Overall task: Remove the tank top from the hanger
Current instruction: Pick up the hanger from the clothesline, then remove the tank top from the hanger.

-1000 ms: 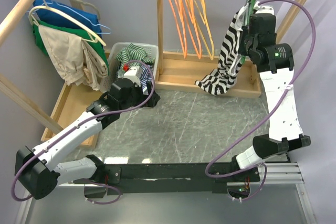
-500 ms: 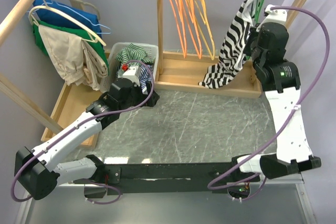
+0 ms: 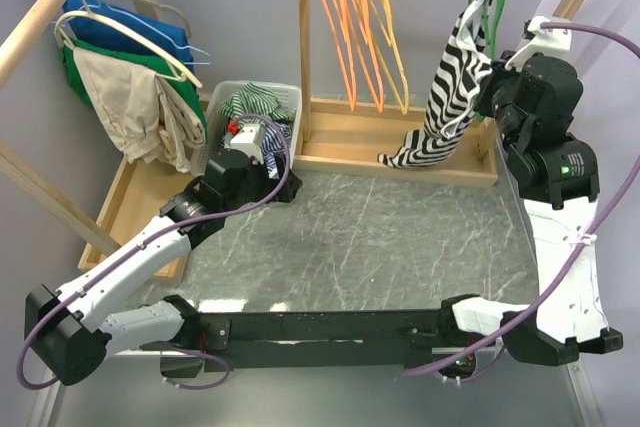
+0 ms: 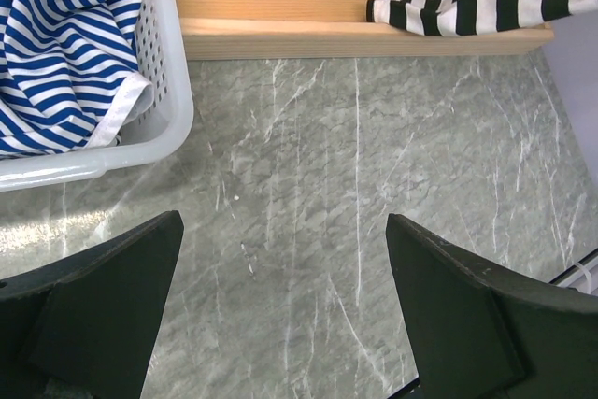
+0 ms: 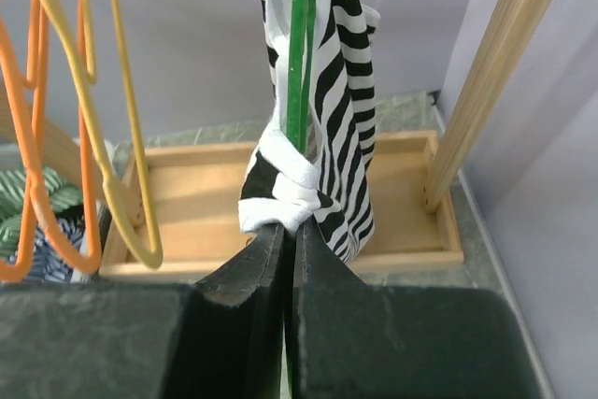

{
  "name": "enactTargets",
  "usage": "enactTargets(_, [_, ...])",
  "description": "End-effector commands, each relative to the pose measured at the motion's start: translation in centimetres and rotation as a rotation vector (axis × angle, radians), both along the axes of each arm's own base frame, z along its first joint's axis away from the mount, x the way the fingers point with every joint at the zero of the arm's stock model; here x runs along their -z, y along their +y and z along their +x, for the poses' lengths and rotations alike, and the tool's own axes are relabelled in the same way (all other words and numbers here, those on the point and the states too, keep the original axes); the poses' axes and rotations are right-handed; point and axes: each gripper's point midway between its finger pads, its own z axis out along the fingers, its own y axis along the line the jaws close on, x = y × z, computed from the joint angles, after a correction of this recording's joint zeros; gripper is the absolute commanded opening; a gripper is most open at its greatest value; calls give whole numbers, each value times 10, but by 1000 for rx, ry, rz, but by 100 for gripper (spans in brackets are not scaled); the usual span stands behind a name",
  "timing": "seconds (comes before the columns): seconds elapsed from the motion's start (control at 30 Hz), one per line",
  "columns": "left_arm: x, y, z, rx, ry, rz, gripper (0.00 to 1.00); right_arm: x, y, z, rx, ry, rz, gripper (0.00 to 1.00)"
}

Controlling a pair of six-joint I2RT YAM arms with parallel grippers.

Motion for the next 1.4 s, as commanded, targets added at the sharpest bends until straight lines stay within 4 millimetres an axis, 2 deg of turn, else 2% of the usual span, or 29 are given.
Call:
enactTargets(0.0, [-19,-1,-1,4,-35,-39,96,-8,8,-22,-42,-1,44,0])
enactTargets(0.03, [-18,-1,-2,6,-33,-37,96,1,11,-22,-51,19,49,0])
enactTargets(0.17, [-19,0,-4,4,-30,-38,96,13,15,-39,-76,51,76,0])
enactTargets(0.5, [-27,5,-4,-7,-36,-13,96,29,13,-116,-125,79,174,0])
enactTargets(0.57, [-31,5,-2,-10,-41,-14,96,39,24,-124,-185,110,205,0])
enactTargets(0.73, [-38,2,2,-6,-44,-6,96,64,34,-159,-269,165,255,0])
enactTargets(0.9, [-41,3,5,-15,-45,7,96,76,48,-192,-388,192,284,0])
enactTargets(0.93, [-41,3,5,-17,-44,7,96,77,59,-199,-456,206,297,0])
enactTargets(1.03, [-45,0,5,-7,-47,-1,96,82,71,-214,-545,227,309,0])
enactTargets(1.17, [-47,-1,6,-3,-45,-2,96,87,76,-230,-600,246,312,0])
enactTargets(1.3, [-51,0,5,-4,-53,3,96,93,88,-241,-680,287,348,0])
enactTargets(1.37, [-52,1,5,-8,-54,5,96,97,87,-245,-676,308,346,0])
